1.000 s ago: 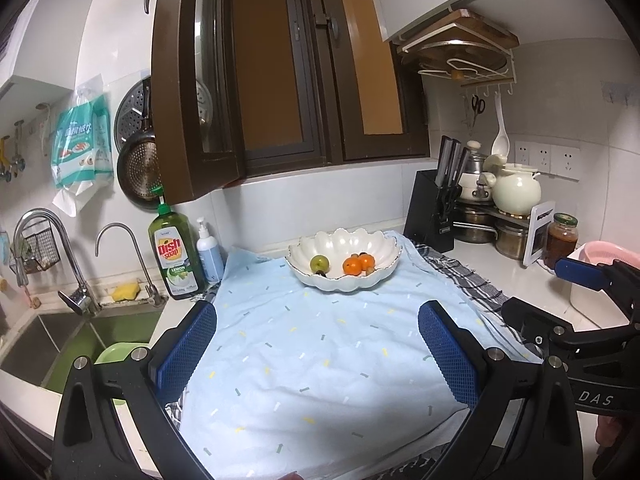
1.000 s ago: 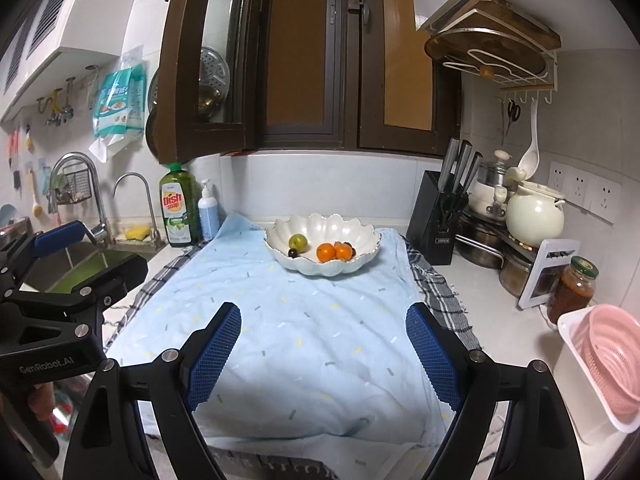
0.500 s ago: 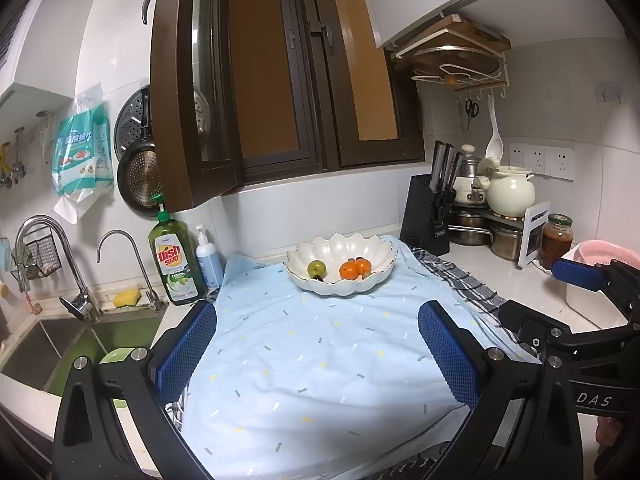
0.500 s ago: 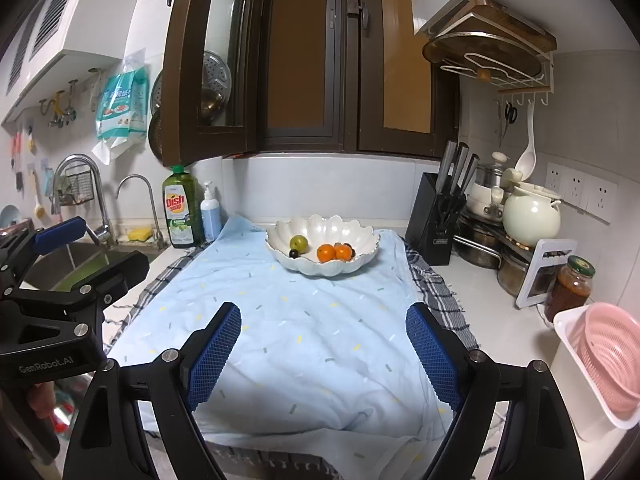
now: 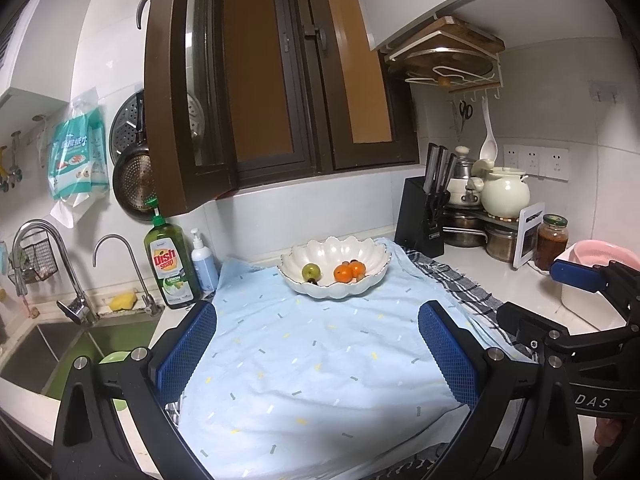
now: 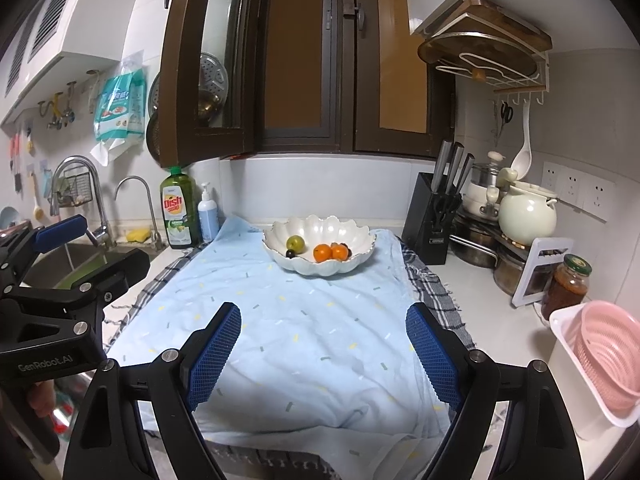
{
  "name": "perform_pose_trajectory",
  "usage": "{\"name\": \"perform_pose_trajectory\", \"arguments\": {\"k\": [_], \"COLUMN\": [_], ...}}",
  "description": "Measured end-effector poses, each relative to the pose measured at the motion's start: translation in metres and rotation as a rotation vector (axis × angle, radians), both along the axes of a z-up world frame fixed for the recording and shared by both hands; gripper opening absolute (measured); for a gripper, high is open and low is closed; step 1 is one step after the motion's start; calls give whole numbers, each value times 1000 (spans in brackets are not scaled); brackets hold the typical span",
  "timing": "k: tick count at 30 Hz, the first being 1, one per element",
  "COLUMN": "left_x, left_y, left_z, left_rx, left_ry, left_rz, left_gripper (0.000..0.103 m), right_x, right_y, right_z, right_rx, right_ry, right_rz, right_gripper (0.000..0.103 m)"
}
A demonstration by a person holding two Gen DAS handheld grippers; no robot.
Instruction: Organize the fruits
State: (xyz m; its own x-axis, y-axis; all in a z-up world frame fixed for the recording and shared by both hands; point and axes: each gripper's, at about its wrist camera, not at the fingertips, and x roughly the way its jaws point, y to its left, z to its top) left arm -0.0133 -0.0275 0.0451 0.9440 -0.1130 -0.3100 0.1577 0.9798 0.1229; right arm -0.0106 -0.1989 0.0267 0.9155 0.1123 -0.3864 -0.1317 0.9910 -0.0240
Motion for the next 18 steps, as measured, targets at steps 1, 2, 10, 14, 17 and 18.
{"name": "perform_pose_trajectory", "arguments": {"k": [1,2,10,14,17,18], "left_x": [0,0,1,2,2,2], "left_y": [-1,-1,-5,-5,-6,-6], "left_z": [0,1,1,1,0,0], "left_rx": [-1,-1,-3,-4,-6,-7], "left_ry": [-1,-3,-4,-1,2,3], "left_rz": [-2,-3,-12,-13,-14,-14], "left_gripper": [103,103,103,103,103,103], "right_x": [0,-1,-3,-2,-2,-3], "right_y": [-1,-1,-4,-4,-4,-4], "right_z": [0,1,1,1,1,1], "right_rx": [1,2,-1,-1,-2,-2], "right_ry": [0,-1,0,2,4,3], "right_rz": [-2,-3,-18,-20,-19,-20], "right_gripper": [86,86,86,86,86,86]}}
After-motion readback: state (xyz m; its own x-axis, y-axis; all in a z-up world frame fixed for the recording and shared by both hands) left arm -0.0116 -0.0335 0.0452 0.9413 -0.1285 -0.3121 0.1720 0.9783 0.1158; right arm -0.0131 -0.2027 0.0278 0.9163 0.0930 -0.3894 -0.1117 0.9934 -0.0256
